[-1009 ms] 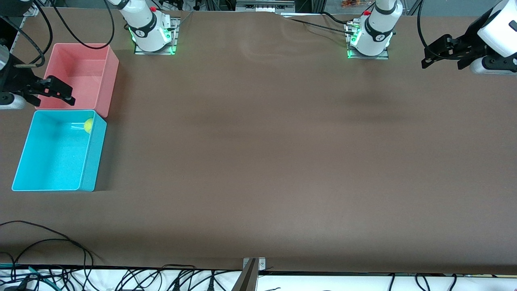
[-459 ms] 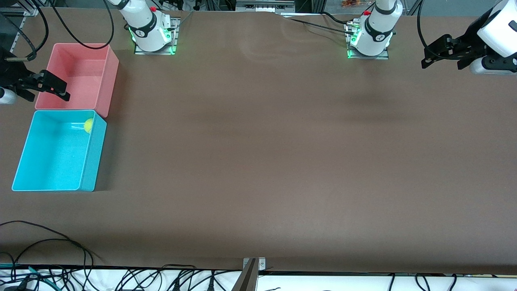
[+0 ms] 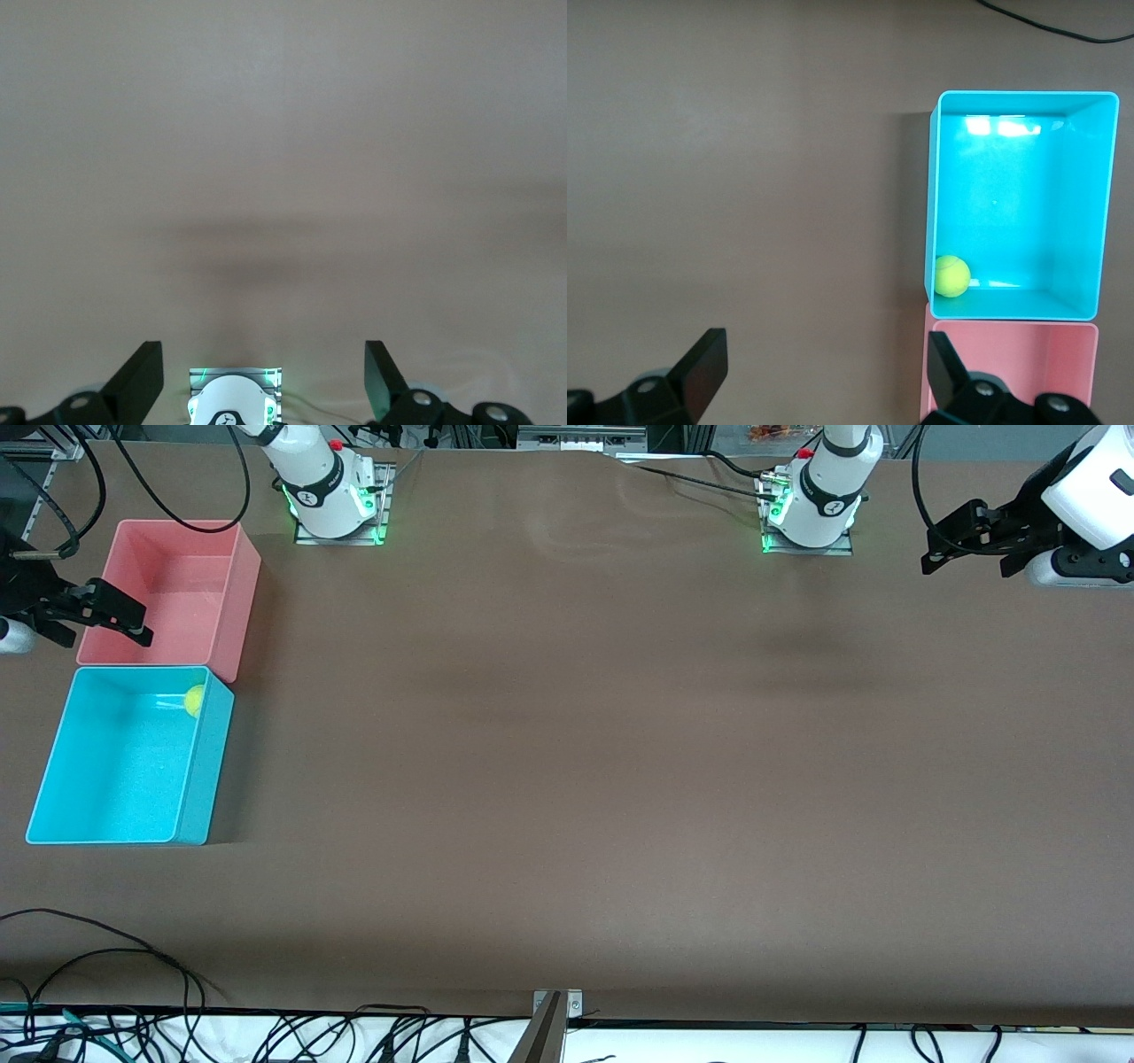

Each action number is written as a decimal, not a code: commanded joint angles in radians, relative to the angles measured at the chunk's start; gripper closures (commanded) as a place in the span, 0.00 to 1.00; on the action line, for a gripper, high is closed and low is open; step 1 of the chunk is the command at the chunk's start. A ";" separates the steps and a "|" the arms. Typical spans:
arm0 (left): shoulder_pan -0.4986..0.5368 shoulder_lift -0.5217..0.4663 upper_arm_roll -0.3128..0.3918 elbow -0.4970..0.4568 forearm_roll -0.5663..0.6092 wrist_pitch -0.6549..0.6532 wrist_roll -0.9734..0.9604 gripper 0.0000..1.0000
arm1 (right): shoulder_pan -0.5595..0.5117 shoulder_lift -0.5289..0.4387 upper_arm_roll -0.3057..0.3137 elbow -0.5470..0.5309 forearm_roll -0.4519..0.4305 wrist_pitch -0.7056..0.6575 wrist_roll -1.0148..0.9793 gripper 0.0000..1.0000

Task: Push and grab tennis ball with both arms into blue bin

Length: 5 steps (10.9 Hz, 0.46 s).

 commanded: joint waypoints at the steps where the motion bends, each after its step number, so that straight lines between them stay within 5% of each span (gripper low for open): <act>1: -0.005 0.014 -0.001 0.031 0.005 -0.021 -0.011 0.00 | 0.003 0.011 -0.008 0.032 0.011 -0.020 0.002 0.00; 5: -0.003 0.014 0.003 0.033 0.005 -0.019 -0.011 0.00 | 0.002 0.011 -0.017 0.032 0.009 -0.022 -0.003 0.00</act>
